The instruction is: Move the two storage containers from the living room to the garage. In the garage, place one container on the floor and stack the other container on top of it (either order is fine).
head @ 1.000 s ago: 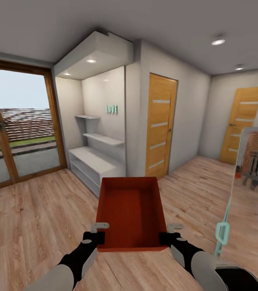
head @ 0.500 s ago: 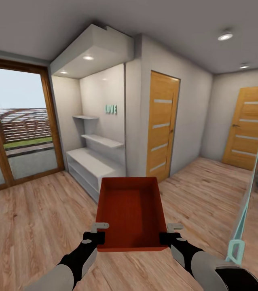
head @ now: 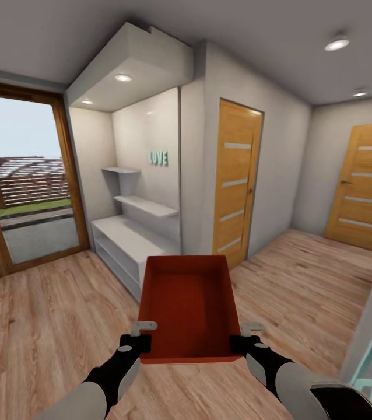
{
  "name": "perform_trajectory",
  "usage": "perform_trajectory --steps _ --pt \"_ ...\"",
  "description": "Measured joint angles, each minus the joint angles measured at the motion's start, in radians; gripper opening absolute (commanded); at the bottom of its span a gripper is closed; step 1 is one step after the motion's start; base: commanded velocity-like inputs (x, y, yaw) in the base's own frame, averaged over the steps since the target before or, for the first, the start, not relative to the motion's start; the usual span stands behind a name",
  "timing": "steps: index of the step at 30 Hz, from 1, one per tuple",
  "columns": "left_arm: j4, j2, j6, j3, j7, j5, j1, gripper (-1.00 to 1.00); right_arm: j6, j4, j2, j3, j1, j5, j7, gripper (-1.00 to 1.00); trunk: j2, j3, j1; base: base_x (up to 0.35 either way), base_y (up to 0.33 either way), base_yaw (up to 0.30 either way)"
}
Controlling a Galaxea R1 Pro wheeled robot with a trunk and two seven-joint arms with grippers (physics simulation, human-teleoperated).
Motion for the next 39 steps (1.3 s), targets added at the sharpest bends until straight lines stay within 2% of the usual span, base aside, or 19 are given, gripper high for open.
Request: perform_trajectory --steps 26,39 --pt "0.000 0.001 0.000 0.000 -0.002 0.000 0.000 -1.00 0.001 0.000 0.001 0.000 0.000 0.000 -0.001 -1.00 0.000 0.000 0.000 0.322 0.000 -0.004" --pt "0.001 0.001 0.000 0.000 -0.002 0.001 0.000 -1.00 0.001 -0.001 0.001 0.001 0.000 -0.001 0.000 -1.00 0.000 0.001 0.000 0.322 0.000 -0.240"
